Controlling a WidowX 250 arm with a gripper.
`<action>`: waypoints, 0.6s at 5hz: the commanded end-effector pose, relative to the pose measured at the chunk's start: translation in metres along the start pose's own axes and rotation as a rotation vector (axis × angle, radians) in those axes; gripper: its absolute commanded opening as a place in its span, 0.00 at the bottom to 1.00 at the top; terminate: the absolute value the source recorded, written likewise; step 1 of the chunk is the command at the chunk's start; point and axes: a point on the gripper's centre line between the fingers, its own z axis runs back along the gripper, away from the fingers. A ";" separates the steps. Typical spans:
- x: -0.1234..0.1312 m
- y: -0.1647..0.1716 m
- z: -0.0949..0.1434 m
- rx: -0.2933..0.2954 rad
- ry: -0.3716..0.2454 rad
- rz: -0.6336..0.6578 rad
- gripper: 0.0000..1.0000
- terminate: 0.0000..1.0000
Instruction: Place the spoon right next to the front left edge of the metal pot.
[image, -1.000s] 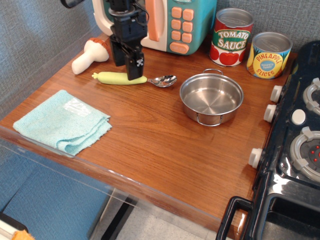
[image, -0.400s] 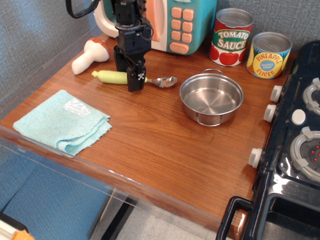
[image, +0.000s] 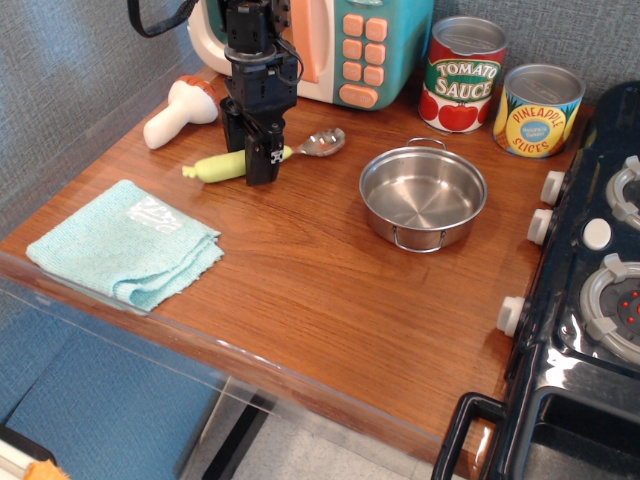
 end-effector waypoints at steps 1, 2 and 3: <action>-0.008 -0.002 0.009 0.023 0.012 0.025 0.00 0.00; -0.010 -0.015 0.047 0.058 -0.068 0.119 0.00 0.00; -0.017 -0.053 0.081 0.078 -0.089 0.371 0.00 0.00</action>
